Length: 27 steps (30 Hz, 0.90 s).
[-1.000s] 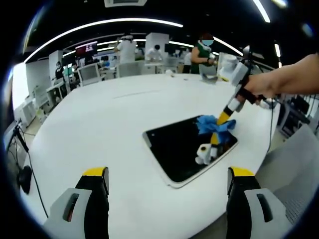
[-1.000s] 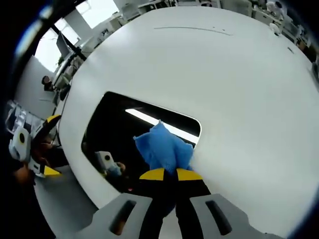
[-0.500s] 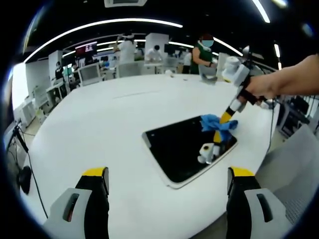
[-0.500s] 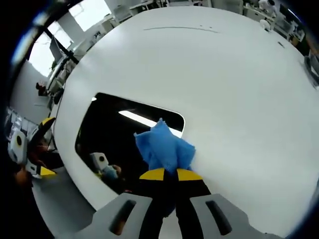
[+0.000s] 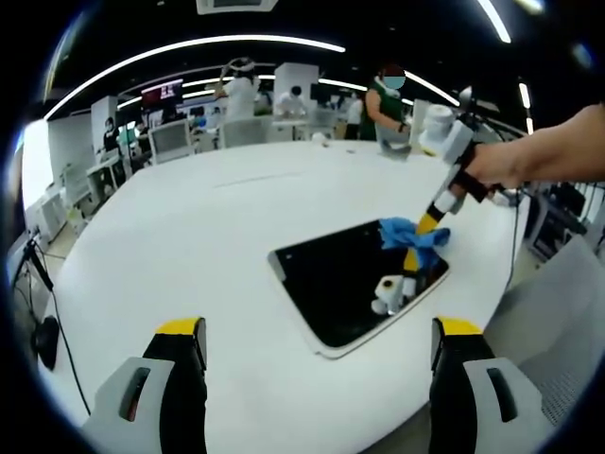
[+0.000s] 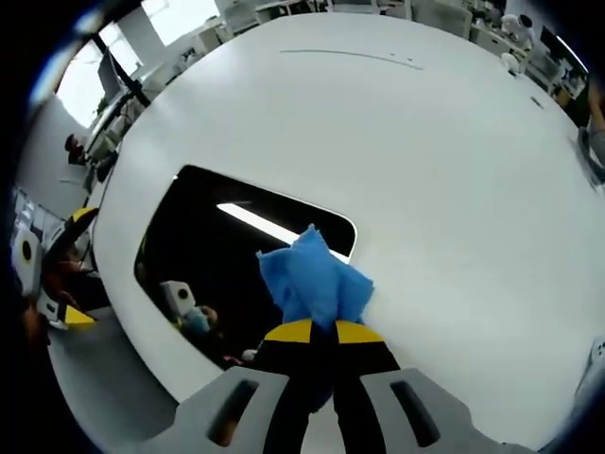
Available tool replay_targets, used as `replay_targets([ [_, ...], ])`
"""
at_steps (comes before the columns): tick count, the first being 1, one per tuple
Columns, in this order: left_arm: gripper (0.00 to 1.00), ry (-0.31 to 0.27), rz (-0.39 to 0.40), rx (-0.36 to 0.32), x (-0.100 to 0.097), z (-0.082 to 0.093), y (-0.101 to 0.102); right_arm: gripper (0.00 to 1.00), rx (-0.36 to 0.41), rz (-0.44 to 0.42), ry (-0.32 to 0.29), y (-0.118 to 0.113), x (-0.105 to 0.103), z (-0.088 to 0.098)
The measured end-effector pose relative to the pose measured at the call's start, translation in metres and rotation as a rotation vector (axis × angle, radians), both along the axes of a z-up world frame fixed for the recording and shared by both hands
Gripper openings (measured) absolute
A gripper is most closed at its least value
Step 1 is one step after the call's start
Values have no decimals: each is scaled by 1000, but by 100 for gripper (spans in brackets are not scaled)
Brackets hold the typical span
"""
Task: Wipe the mirror surface with the cleaning cloth until all visible marks leave the cleaned area.
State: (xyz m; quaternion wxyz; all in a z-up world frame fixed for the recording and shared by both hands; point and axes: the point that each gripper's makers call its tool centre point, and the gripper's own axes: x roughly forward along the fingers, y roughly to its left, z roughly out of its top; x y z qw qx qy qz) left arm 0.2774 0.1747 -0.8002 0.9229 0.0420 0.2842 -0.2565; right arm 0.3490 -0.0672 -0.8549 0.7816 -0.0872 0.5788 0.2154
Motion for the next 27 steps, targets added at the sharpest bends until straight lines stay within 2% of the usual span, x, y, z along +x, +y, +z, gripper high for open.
replay_targets([
  [17,99,0,0,1,-1,2,0,1,-10,9,3,4,-22,5],
  [27,99,1,0,0,-2,2,-1,1,-3,15,26,2,-27,1],
])
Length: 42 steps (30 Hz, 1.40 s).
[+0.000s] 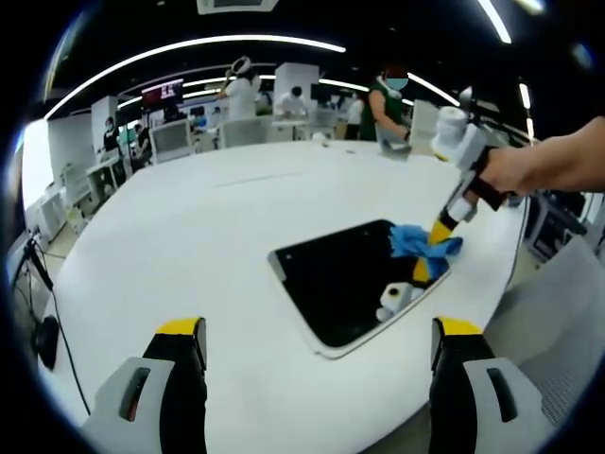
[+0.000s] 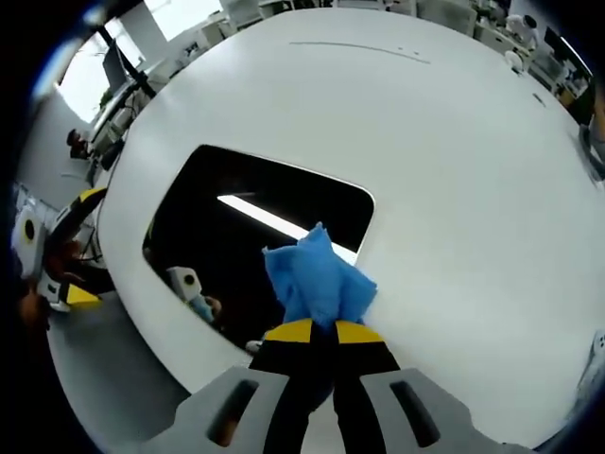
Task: Wipe the mirror surface with the cleaning cloth until all visible marks leave the cleaned area.
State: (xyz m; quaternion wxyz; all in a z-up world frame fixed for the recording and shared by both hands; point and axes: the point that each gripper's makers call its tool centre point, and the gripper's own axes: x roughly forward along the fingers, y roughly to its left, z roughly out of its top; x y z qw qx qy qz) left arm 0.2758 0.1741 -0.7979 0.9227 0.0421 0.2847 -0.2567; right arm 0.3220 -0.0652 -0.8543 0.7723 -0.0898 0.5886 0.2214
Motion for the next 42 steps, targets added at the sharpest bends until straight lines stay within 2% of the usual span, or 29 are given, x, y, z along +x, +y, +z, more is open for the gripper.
replay_targets([
  [10,99,1,2,3,0,0,1,1,-2,19,18,2,-15,3],
  [24,99,1,-1,6,0,-1,1,1,-9,30,34,1,-21,-3],
  [32,99,4,-8,11,-1,-2,0,0,-4,31,56,3,-31,0],
  [42,99,8,-11,11,-1,-3,-1,1,-9,27,57,4,-32,0],
])
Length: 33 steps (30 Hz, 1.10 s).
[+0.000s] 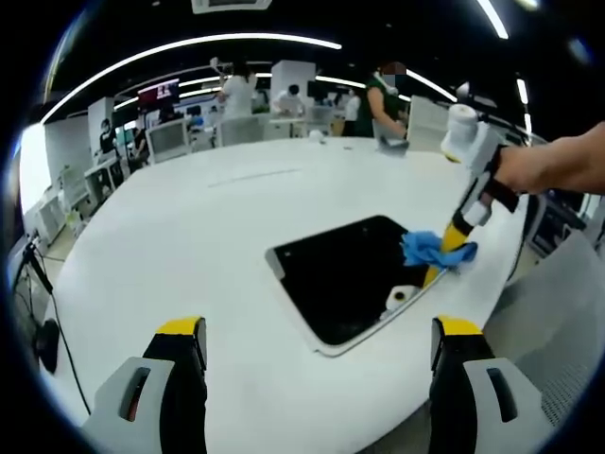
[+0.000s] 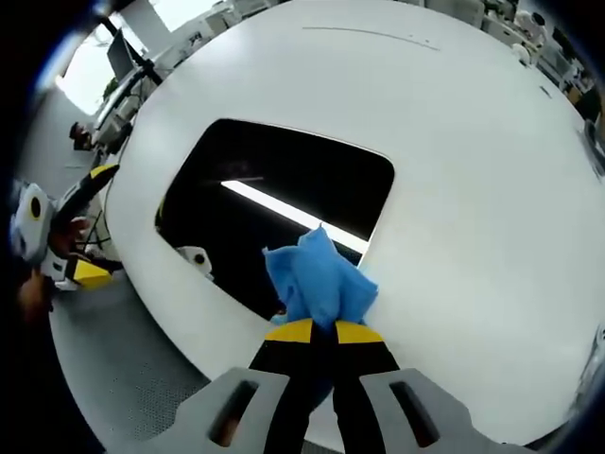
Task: Wipe the mirror surface with the cleaning cloth until all visible marks leave the cleaned area.
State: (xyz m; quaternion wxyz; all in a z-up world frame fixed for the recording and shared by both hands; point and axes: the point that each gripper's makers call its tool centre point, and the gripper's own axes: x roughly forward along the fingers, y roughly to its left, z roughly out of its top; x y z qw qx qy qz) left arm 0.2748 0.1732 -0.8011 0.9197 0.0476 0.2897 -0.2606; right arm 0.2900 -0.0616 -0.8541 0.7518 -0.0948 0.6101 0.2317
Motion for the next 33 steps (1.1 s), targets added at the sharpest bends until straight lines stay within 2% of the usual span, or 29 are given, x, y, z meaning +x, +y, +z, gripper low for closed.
replay_targets([
  [10,99,-3,-4,-4,0,1,-1,1,-10,3,-6,3,-2,3],
  [20,99,-1,6,-8,1,1,1,0,5,6,-5,16,-5,5],
  [25,99,-3,5,-7,1,1,0,0,5,6,-2,18,0,2],
  [33,99,0,2,-2,1,0,1,0,2,22,-11,29,-8,8],
])
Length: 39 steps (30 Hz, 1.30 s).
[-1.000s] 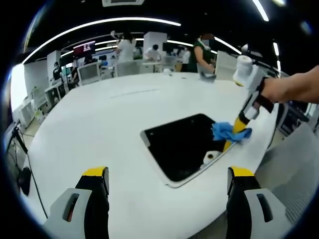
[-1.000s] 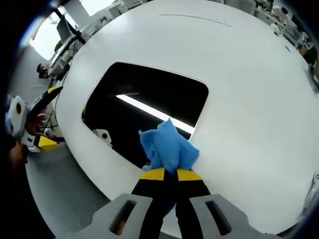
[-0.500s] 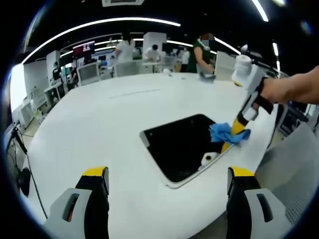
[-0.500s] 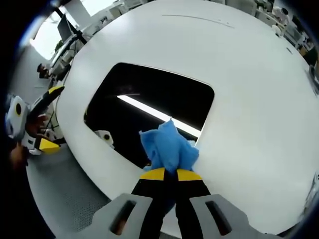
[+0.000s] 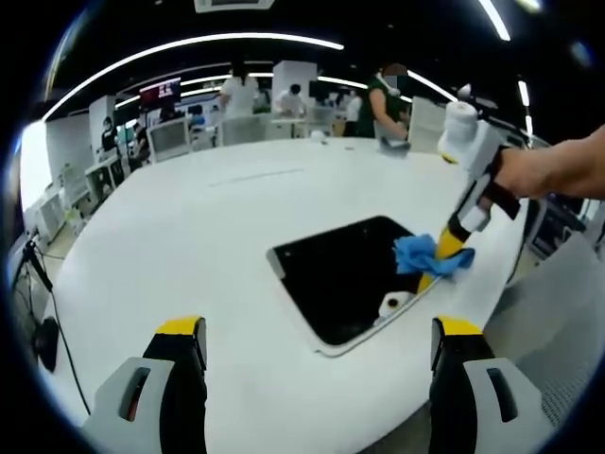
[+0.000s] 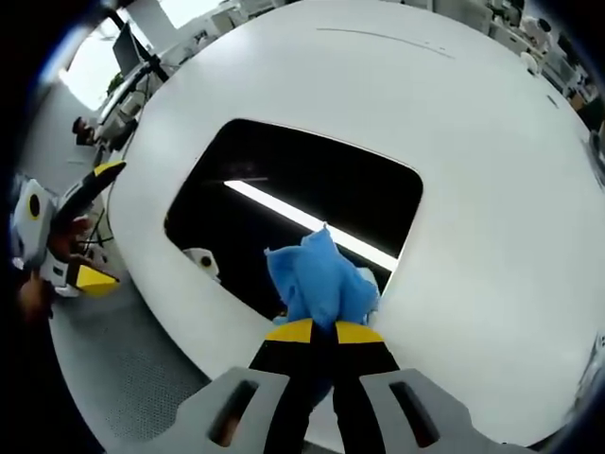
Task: Wipe the mirror surface with the cleaning cloth until all visible marks leave the cleaned area.
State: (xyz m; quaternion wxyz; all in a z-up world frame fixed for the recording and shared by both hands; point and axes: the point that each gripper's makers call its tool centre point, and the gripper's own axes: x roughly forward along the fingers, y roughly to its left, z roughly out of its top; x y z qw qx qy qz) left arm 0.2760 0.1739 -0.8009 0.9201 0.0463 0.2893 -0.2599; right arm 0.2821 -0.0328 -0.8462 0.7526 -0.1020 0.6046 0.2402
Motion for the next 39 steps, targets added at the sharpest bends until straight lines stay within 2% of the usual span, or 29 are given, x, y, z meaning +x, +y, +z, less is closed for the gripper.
replay_targets([
  [25,99,10,6,-10,-1,-1,0,0,24,-6,4,28,10,-9],
  [39,99,4,8,-19,0,-1,0,0,52,11,12,57,-1,-3],
])
